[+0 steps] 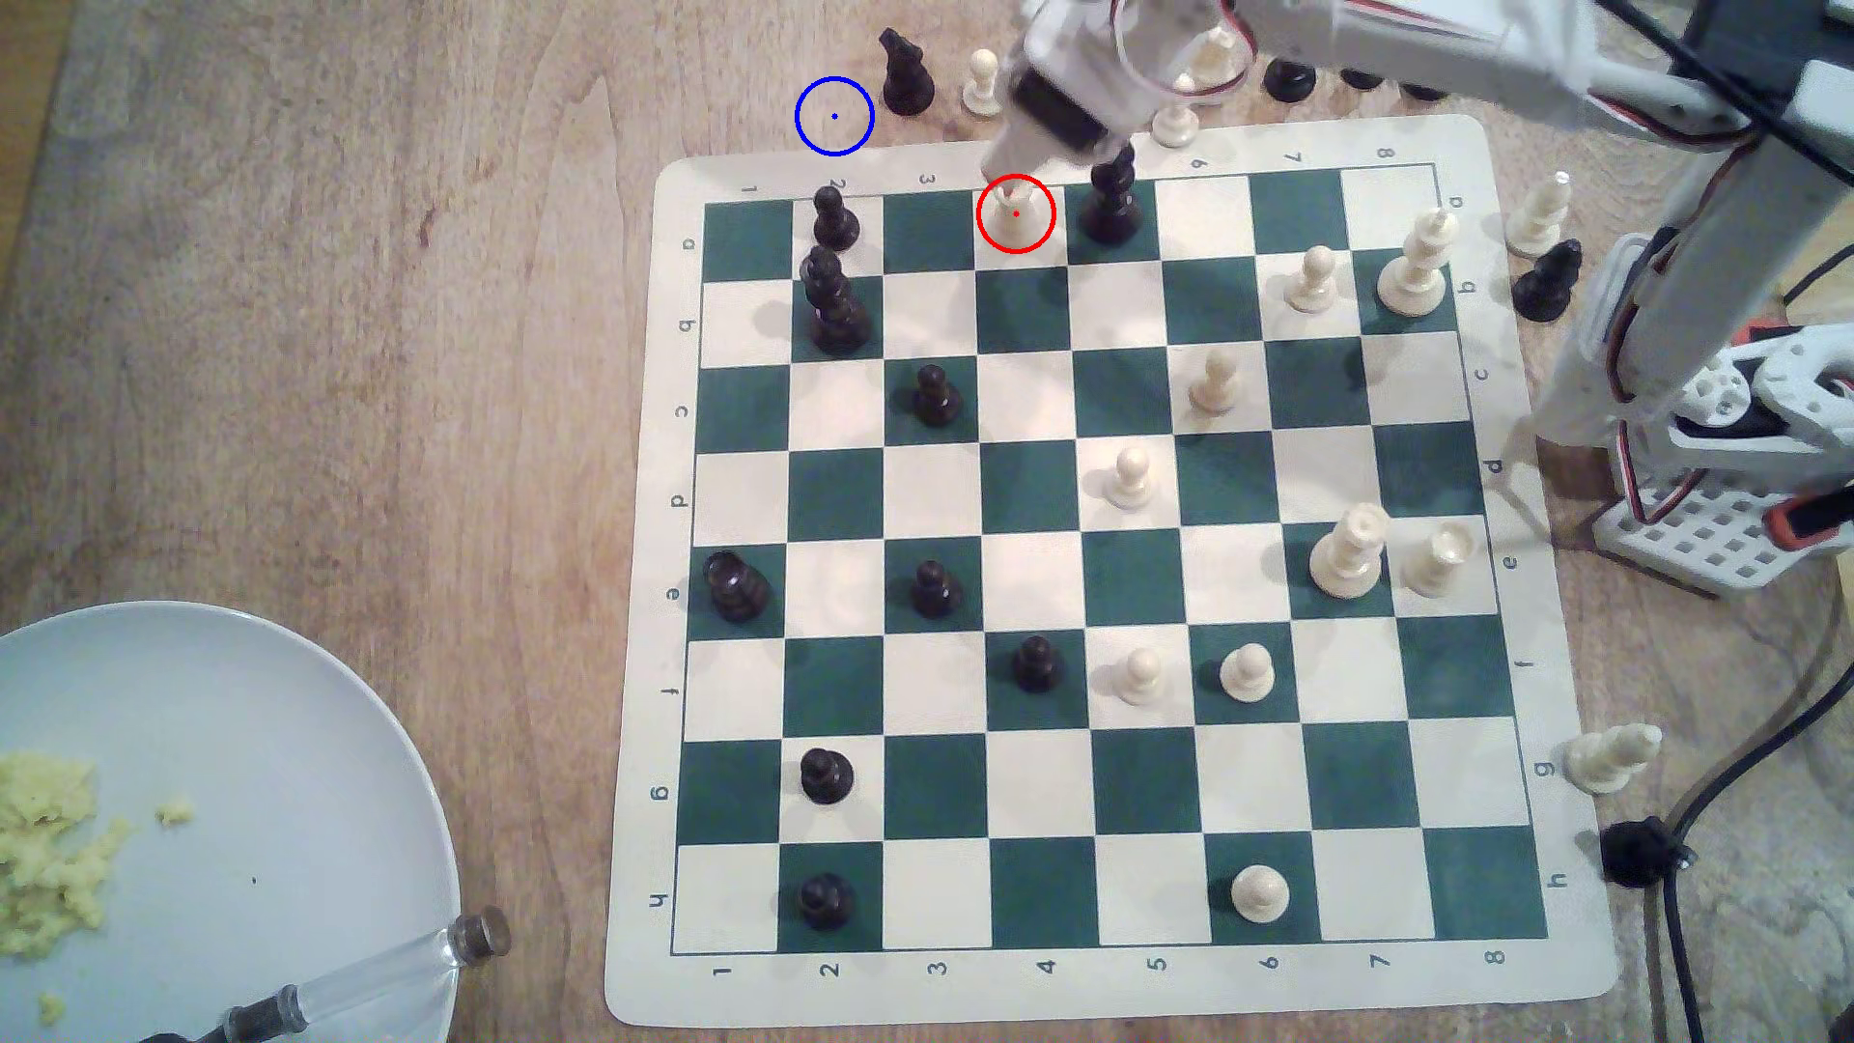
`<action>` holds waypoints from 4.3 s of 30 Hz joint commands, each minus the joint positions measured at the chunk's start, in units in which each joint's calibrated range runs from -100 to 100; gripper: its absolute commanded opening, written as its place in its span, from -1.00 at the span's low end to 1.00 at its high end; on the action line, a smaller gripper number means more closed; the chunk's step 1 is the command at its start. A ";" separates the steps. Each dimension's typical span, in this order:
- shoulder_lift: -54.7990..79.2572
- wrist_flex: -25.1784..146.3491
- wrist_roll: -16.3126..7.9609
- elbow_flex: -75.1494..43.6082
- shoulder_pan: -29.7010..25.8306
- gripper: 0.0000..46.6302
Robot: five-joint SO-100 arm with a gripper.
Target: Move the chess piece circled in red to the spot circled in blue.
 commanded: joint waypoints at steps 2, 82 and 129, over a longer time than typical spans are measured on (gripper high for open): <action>1.10 -1.09 -0.59 -5.61 -0.65 -0.36; 7.13 -3.63 0.49 -5.25 -0.80 -0.41; -1.70 -3.95 0.05 -8.43 -2.05 -0.99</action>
